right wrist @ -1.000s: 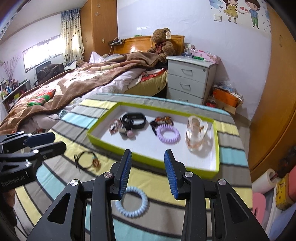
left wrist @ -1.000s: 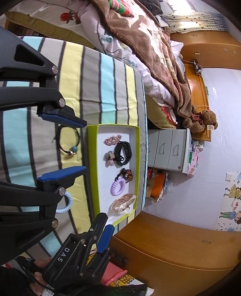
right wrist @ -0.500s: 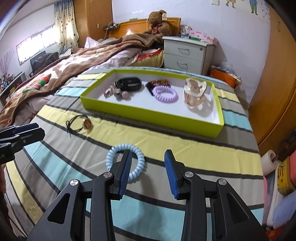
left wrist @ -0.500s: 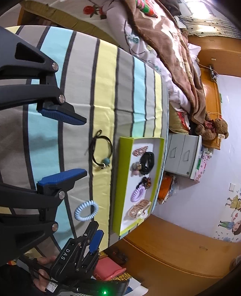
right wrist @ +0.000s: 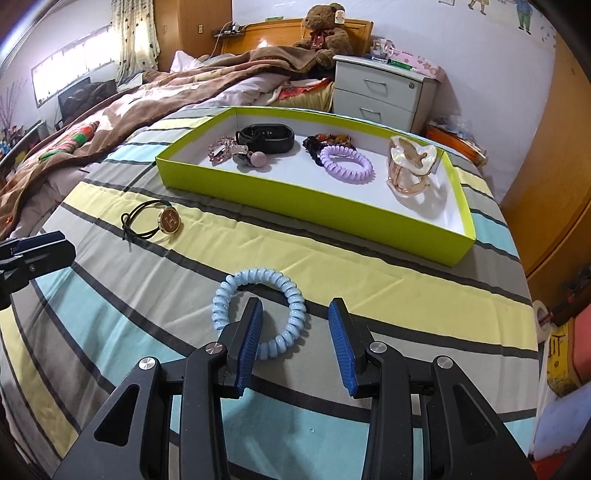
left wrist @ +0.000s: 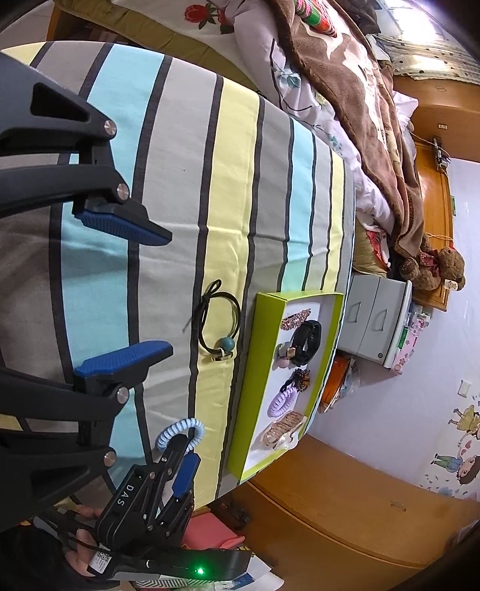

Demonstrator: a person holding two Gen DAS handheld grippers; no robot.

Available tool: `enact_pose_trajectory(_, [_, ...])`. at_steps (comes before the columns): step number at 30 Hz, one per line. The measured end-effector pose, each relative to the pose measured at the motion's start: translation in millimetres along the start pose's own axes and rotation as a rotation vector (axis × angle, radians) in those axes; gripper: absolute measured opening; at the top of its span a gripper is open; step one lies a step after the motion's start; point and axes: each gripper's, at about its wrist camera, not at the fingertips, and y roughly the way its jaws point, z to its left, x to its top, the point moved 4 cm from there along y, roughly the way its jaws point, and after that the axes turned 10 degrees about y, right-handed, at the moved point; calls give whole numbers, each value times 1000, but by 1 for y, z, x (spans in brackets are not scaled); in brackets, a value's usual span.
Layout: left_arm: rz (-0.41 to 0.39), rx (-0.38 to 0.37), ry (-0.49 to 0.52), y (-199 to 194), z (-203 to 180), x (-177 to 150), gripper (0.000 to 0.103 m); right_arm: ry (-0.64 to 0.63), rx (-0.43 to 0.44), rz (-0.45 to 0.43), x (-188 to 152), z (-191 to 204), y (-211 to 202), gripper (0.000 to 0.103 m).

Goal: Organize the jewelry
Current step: 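Close the right tool on the light blue coil hair tie, then lower the left tool and close it on the black hair tie with teal bead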

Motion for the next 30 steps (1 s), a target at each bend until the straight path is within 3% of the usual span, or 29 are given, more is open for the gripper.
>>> enact_pose_trajectory(10, [17, -2, 7, 8, -4, 1, 56, -4, 20, -4, -2, 0, 0, 33])
enact_pose_trajectory(15, [22, 2, 17, 10, -8, 5, 56, -29, 31, -5, -4, 7, -2, 10])
enact_pose_trajectory(30, [36, -6, 69, 25, -34, 24, 56, 56, 41, -62, -5, -18, -22, 9])
